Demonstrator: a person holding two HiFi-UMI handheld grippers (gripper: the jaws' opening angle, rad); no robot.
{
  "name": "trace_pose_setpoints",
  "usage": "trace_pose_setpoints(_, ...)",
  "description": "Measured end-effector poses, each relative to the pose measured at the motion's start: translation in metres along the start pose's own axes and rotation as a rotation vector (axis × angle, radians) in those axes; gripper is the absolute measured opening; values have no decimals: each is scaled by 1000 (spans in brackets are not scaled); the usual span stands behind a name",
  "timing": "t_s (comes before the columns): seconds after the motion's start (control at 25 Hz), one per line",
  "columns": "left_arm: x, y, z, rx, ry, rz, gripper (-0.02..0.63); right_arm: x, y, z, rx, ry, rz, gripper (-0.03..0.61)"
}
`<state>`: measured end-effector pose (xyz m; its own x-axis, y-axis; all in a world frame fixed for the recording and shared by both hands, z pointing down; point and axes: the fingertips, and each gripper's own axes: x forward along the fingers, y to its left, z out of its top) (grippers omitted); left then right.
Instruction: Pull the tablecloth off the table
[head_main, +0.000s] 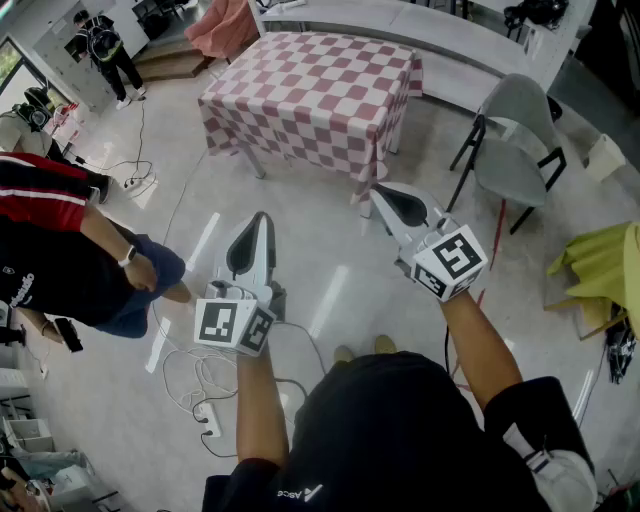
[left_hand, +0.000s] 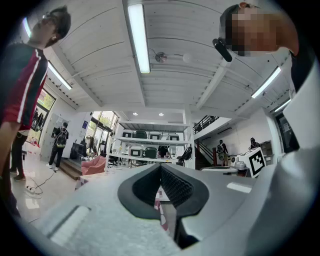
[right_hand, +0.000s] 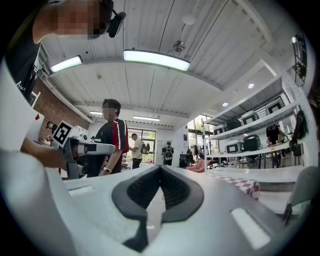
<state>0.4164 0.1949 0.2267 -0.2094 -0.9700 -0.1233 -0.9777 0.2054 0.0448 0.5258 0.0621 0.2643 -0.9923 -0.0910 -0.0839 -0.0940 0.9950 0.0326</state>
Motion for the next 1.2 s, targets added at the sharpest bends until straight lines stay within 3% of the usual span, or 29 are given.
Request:
trace_pose_setpoints(0.52,-2,36,-3,-11,3,2,11,27,3,-3,27,-9,-17,1)
trace_pose_setpoints(0.88,-14,98,-8,-26,1,36,9,66,18,-17,14,-4,-57,1)
trace_pose_setpoints(1.2,-1,162,-15,-18,-2,44,9,122,-3,-28,-7,11,-96,1)
